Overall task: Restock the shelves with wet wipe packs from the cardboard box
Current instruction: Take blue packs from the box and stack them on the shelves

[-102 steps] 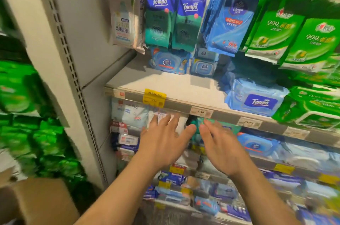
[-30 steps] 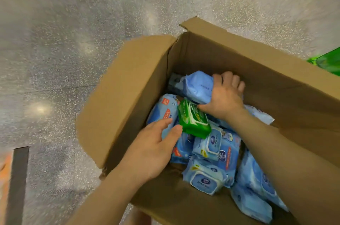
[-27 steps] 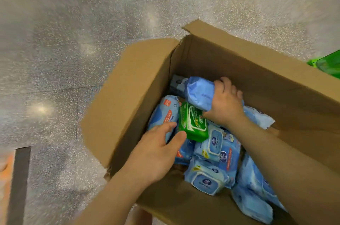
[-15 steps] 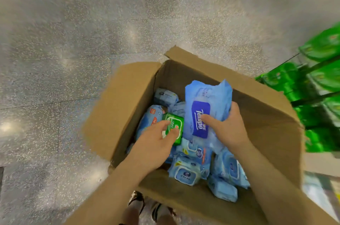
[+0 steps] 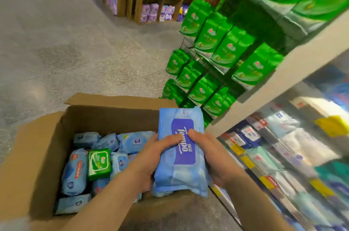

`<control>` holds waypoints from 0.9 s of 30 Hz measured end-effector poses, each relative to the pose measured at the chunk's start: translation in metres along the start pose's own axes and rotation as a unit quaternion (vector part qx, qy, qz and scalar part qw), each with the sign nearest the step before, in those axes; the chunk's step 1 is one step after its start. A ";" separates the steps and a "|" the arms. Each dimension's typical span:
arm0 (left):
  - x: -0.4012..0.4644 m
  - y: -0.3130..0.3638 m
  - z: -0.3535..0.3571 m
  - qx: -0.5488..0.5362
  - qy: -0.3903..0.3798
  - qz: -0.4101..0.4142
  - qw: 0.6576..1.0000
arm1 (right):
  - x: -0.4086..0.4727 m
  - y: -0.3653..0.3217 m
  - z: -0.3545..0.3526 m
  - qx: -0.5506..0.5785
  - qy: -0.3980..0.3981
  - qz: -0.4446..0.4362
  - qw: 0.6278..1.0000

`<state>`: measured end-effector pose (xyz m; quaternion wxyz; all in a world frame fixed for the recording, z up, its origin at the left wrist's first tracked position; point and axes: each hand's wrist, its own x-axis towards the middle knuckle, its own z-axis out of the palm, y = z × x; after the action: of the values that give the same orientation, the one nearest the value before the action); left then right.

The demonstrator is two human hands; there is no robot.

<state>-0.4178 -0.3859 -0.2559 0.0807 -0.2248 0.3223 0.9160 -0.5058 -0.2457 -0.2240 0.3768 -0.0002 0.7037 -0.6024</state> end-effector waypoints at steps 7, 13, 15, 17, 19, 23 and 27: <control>0.004 -0.078 0.124 0.053 -0.006 0.018 0.998 | -0.097 0.021 -0.120 0.043 0.067 -0.014 0.997; 0.010 -0.158 0.234 0.049 -0.030 0.050 0.997 | -0.183 0.054 -0.224 0.075 0.148 -0.047 0.985; 0.011 -0.186 0.271 0.046 -0.034 0.062 0.996 | -0.203 0.066 -0.252 0.171 0.193 -0.076 0.963; 0.010 -0.212 0.307 0.047 -0.042 0.075 0.995 | -0.224 0.074 -0.273 0.259 0.223 -0.112 0.933; 0.008 -0.235 0.338 0.053 -0.045 0.092 0.993 | -0.239 0.080 -0.294 0.313 0.231 -0.144 0.910; 0.009 -0.275 0.382 0.068 -0.045 0.114 0.990 | -0.254 0.089 -0.329 0.401 0.228 -0.198 0.865; 0.020 -0.295 0.410 0.122 -0.085 0.109 0.983 | -0.259 0.094 -0.358 0.425 0.229 -0.227 0.846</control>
<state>-0.4967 0.1007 -0.1450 0.0345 -0.0981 0.4459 0.8890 -0.4671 0.2012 -0.1702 0.0214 0.1382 0.4255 -0.8941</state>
